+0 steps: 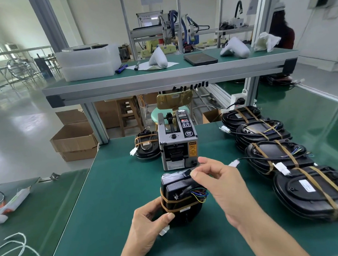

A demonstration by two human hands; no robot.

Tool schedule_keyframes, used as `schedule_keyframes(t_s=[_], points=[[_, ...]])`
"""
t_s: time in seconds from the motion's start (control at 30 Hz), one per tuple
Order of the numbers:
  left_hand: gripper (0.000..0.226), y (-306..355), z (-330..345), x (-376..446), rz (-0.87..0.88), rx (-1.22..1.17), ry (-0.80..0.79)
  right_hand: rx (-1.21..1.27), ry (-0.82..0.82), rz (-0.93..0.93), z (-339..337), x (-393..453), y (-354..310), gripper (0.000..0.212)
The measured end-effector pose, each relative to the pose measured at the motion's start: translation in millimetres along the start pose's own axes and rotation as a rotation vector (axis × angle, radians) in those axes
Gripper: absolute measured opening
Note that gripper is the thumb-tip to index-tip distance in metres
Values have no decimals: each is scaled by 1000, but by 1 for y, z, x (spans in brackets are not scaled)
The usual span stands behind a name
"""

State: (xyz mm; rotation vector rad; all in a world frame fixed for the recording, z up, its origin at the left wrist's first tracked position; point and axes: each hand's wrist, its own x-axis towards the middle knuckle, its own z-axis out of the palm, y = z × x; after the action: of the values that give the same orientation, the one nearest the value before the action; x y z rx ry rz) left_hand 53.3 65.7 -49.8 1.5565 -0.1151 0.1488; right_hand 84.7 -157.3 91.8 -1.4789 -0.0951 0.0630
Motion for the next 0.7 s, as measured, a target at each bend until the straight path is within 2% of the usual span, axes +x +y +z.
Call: schedule_keyframes(t_s=[0.1, 0.4, 0.7], points=[[56, 0, 1, -1, 7, -13, 8, 9, 42, -22, 5, -1, 5, 19], [54, 1, 1, 0, 17, -12, 3, -49, 93, -47, 11, 2, 9, 18], [50, 6, 4, -1, 28, -5, 0, -8, 78, -23, 10, 4, 13, 16]])
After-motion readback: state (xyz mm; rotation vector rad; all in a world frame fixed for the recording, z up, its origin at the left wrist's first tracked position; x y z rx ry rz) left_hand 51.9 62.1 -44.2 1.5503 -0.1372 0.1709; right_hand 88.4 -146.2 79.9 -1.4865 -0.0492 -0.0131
